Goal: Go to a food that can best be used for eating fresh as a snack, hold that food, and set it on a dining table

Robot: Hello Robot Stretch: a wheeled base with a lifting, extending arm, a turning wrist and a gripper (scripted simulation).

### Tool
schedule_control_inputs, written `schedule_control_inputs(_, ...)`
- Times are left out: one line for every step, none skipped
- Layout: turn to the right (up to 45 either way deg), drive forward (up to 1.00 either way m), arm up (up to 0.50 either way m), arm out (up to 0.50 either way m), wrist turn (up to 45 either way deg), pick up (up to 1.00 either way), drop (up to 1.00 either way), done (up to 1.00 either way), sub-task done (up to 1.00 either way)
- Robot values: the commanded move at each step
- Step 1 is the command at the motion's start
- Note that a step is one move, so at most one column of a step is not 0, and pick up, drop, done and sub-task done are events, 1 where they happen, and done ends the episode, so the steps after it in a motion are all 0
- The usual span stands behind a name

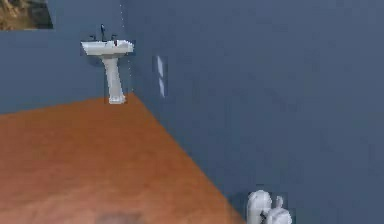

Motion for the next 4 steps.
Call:
schedule_control_inputs(45.0,0.00,0.00,0.00,0.0,0.00,0.00,0.00,0.00)
schedule_control_inputs(45.0,0.00,0.00,0.00,0.0,0.00,0.00,0.00,0.00)
schedule_control_inputs(45.0,0.00,0.00,0.00,0.0,0.00,0.00,0.00,0.00)
schedule_control_inputs(12.0,0.00,0.00,0.00,0.0,0.00,0.00,0.00,0.00)
